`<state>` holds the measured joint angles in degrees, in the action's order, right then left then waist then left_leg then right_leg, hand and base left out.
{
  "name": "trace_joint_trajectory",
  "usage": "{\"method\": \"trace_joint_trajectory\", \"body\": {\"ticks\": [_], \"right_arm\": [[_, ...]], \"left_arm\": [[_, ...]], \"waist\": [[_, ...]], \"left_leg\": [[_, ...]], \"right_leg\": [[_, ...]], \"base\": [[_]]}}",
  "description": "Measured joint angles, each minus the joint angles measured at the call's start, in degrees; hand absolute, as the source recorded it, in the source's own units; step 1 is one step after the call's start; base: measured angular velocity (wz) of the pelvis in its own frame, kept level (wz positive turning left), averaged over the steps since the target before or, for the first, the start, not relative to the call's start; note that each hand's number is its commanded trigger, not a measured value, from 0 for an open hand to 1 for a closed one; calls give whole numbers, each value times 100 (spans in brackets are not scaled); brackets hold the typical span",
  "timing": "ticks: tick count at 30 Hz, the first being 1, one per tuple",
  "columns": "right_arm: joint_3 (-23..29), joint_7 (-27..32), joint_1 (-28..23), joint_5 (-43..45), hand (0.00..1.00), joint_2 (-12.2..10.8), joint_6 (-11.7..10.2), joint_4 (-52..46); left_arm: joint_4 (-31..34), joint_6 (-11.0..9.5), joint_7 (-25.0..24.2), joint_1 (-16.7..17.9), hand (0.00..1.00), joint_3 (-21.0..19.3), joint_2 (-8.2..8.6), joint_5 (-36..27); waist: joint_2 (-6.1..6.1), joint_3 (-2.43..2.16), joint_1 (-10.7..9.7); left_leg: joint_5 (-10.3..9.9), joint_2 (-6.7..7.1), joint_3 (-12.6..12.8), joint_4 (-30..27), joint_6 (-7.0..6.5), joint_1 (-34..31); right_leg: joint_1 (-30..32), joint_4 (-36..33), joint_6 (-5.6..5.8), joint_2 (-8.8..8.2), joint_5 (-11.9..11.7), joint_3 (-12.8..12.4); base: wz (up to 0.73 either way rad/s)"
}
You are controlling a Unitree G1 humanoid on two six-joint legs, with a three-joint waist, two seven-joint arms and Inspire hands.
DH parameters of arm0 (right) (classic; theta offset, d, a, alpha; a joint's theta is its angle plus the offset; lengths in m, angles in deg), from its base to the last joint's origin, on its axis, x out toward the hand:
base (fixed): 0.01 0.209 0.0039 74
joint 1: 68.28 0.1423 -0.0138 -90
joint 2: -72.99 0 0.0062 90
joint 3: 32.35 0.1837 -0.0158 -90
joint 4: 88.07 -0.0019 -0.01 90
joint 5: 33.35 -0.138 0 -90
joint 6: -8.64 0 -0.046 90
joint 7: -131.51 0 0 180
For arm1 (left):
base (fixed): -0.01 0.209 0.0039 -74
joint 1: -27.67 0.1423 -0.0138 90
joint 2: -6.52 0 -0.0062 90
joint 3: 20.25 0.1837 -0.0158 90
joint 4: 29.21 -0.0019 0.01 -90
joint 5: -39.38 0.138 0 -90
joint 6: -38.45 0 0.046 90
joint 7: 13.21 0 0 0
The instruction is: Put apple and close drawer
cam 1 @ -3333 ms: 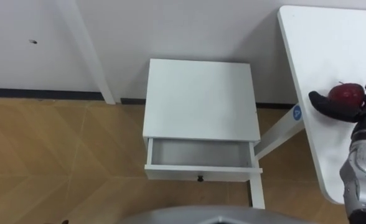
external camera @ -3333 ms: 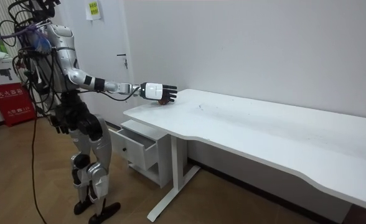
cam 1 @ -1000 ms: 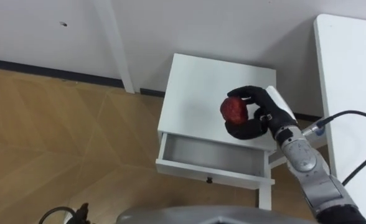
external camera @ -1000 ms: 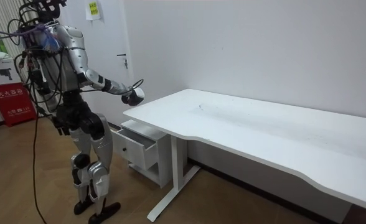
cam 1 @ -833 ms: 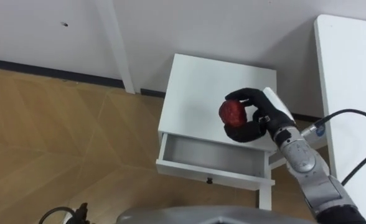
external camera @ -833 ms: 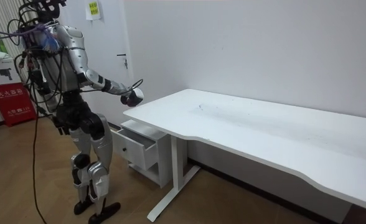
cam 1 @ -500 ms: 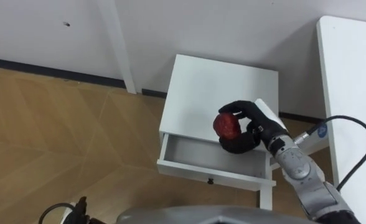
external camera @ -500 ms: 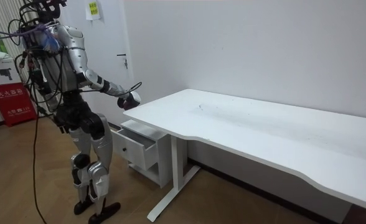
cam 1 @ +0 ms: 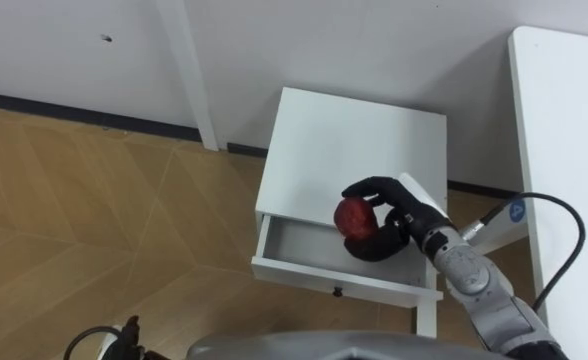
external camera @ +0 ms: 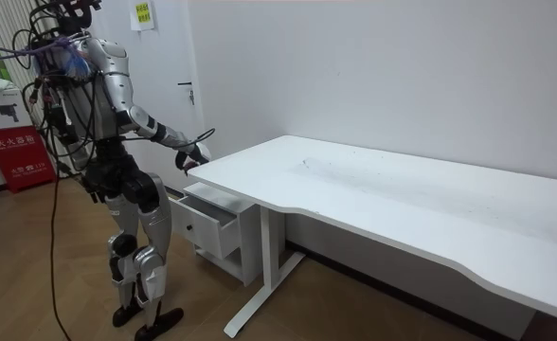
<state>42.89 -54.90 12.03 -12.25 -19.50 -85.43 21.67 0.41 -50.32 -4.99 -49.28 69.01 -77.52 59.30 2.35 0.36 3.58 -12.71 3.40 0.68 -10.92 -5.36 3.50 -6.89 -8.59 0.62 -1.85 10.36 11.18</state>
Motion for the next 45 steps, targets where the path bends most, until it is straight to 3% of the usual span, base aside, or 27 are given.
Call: {"method": "trace_joint_trajectory", "body": {"ticks": [23, 28, 34, 37, 38, 40, 41, 42, 43, 44, 45], "right_arm": [[33, 5, 9, 14, 0, 0, -11, 83], [281, 71, -55, -23, 0, -47, -32, 767], [953, 456, -53, -609, 0, -237, -136, 2541], [1177, 651, -72, -1057, 0, -248, -139, 3324], [1195, 790, -88, -1024, 0, -237, -136, 3573], [1402, 923, -70, -896, 0, -241, -100, 3801], [1672, 1044, -44, -830, 0, -224, -60, 4000], [1805, 1183, -54, -808, 0, -204, -5, 4223], [1864, 1228, -74, -812, 0, -196, 42, 4325], [1894, 1295, -93, -831, 0, -170, 157, 4513], [1900, 1304, -101, -845, 0, -142, 269, 4610]], "left_arm": [[3, 0, -8, -6, 0, -26, 0, -19], [67, -12, -48, 44, 0, -140, 7, 39], [-188, 8, -26, 97, 0, -150, 59, 31], [-241, 16, -22, 140, 0, -156, 62, 33], [-304, 28, -22, 120, 0, -168, 70, 34], [-327, 77, -35, 66, 0, -288, 145, 35], [-378, 87, -52, 15, 0, -315, 196, 29], [-373, 89, -67, -63, 0, -312, 153, -6], [-375, 92, -67, -83, 0, -325, 114, -17], [-388, 104, -61, -101, 0, -352, 29, -21], [-450, 133, -48, -119, 0, -356, -49, -30]], "waist": [[20, 5, -20], [66, 0, -38], [98, -16, -52], [54, -20, -203], [18, -23, -265], [-125, -56, -376], [-202, -44, -414], [-281, -65, -515], [-292, -74, -539], [-354, -92, -539], [-401, -65, -520]], "left_leg": [[-1, 3, 7, -10, -1, 0], [-2, 17, -93, -35, -3, 8], [-8, 15, -112, -33, -9, 11], [-43, 20, -108, -86, -32, -12], [-110, 25, -89, -203, -52, -40], [-228, 32, -43, -442, -112, -135], [-240, 20, 86, -537, -156, -157], [-217, 69, 279, -580, -240, -120], [-219, 111, 349, -589, -283, -111], [-246, 152, 451, -651, -363, -106], [-291, 105, 602, -782, -437, -200]], "right_leg": [[-15, 0, 0, -2, 0, 3], [-73, 2, 0, -14, 0, 10], [-96, 2, 1, -37, 0, 50], [-98, -43, 4, -52, 3, 95], [-91, -155, 71, -78, 46, 162], [197, -871, 198, -203, 224, 245], [669, -1922, 206, -355, 261, 242], [1266, -3050, 222, -588, 139, 132], [1603, -3624, 233, -691, -43, 19], [2296, -4763, 271, -787, -713, -289], [3075, -6021, 273, -788, -914, -533]], "base": [[0], [12], [3], [7], [20], [29], [39], [38], [17], [-31], [-54]]}}
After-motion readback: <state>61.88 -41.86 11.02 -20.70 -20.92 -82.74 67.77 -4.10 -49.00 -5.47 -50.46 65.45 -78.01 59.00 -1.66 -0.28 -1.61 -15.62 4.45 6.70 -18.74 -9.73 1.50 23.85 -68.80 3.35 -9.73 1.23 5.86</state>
